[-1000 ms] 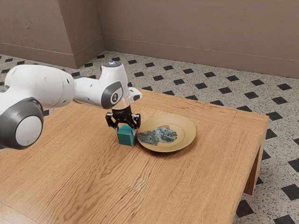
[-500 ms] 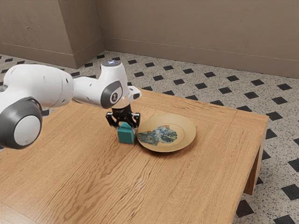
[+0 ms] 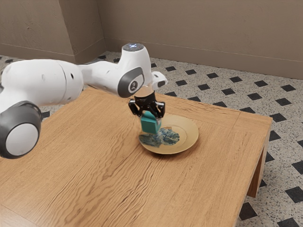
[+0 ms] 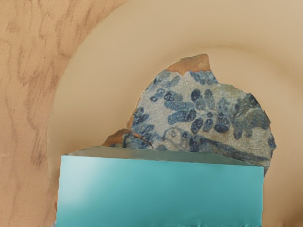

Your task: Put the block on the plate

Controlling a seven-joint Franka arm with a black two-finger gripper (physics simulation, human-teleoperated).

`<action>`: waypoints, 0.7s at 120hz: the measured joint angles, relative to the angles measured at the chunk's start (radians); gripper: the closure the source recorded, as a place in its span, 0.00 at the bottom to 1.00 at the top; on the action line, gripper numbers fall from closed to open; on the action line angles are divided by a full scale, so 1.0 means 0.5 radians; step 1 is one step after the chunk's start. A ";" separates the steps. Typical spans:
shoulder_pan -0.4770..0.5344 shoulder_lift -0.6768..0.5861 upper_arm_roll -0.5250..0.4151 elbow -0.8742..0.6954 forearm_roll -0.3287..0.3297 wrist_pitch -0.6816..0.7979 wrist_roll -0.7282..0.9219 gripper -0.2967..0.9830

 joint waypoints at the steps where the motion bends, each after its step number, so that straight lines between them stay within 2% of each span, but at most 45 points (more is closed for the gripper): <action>1: -0.006 0.013 -0.004 0.016 -0.002 -0.003 0.000 0.49; 30: -0.058 0.390 -0.055 0.430 -0.064 -0.067 -0.011 0.50; 53: -0.058 0.480 -0.040 0.536 -0.085 -0.100 -0.016 0.49; 84: -0.058 0.430 -0.031 0.536 -0.094 -0.146 0.003 0.32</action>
